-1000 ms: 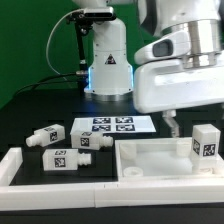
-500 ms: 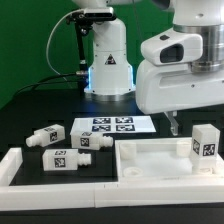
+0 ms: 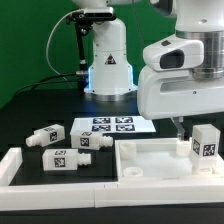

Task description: Assemble one leg

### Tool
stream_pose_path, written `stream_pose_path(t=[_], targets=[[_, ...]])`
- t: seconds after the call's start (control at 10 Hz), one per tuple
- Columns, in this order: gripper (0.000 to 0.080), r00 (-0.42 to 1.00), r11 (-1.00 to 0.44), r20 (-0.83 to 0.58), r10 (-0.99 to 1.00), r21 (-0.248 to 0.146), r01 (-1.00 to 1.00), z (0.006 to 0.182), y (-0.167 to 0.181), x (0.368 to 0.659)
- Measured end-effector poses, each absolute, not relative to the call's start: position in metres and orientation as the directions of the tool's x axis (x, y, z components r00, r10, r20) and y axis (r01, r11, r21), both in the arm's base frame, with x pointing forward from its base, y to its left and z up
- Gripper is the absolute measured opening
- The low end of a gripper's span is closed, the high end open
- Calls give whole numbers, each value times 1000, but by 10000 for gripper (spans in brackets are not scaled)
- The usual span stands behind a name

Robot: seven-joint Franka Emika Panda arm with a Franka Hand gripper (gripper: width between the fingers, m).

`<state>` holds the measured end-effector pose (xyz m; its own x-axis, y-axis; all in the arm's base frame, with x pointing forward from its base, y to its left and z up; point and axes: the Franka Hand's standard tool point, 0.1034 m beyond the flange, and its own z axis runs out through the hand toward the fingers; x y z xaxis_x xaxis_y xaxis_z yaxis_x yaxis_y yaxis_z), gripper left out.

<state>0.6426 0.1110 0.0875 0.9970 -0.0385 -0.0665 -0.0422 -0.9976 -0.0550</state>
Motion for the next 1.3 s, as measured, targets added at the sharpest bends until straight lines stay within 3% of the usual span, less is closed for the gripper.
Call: stream_pose_path(t=[0.1, 0.2, 0.5, 0.6, 0.8, 1.0, 1.1, 1.2, 1.3], targets=[[391, 992, -993, -70, -103, -51, -107, 88, 111, 643], [284, 983, -984, -73, -167, -47, -170, 87, 111, 643], [284, 880, -880, -50, -473, -33, -474, 87, 111, 644], [284, 795, -795, -43, -605, -30, -606, 87, 111, 645], [285, 471, -468, -47, -881, -59, -882, 86, 109, 644], [285, 296, -292, -61, -953, -69, -954, 86, 108, 642], [336, 305, -301, -60, -950, -70, -951, 86, 108, 643], [336, 367, -363, -56, -929, -74, -929, 86, 109, 642], [522, 473, -469, -47, -880, -80, -880, 86, 111, 642]])
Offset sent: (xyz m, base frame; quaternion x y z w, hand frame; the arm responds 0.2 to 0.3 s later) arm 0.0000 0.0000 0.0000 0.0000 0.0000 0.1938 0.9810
